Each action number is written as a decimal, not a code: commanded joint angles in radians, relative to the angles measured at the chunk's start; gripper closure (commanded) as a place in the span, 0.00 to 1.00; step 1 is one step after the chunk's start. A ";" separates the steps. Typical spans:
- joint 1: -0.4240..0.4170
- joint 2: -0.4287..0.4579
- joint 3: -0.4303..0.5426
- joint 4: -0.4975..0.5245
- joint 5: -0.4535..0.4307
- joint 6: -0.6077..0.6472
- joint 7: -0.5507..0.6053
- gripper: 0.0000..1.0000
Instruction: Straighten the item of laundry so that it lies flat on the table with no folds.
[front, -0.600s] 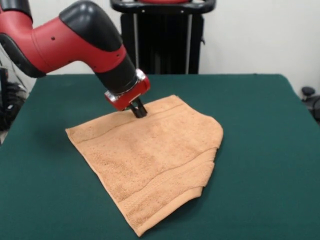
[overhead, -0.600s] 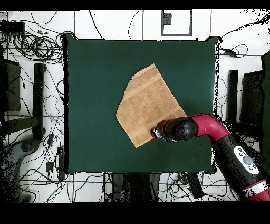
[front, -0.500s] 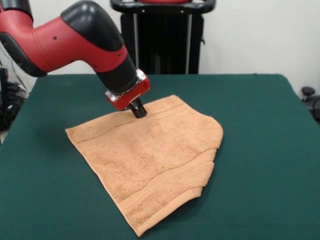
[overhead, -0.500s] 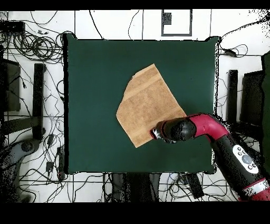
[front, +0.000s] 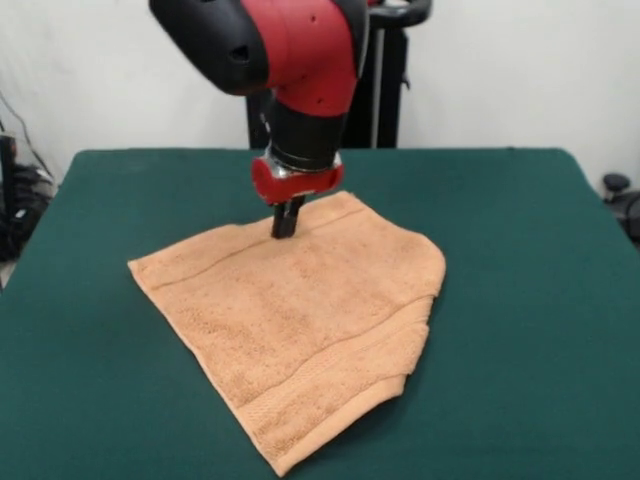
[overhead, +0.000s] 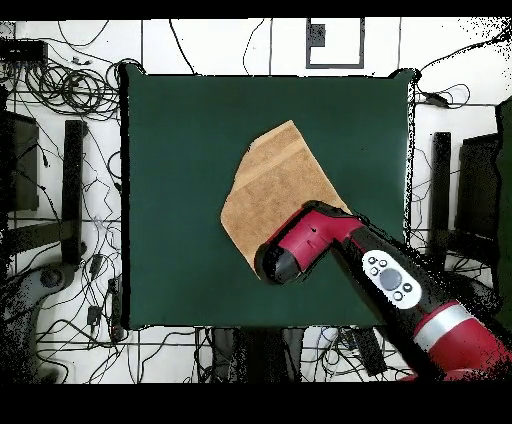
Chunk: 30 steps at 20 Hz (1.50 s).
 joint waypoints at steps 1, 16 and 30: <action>-0.001 -0.064 -0.163 -0.072 -0.182 -0.188 0.326 1.00; -0.126 0.014 -0.178 -0.226 -0.099 -0.285 -0.036 1.00; -0.130 0.018 -0.191 -0.277 -0.100 -0.290 -0.145 1.00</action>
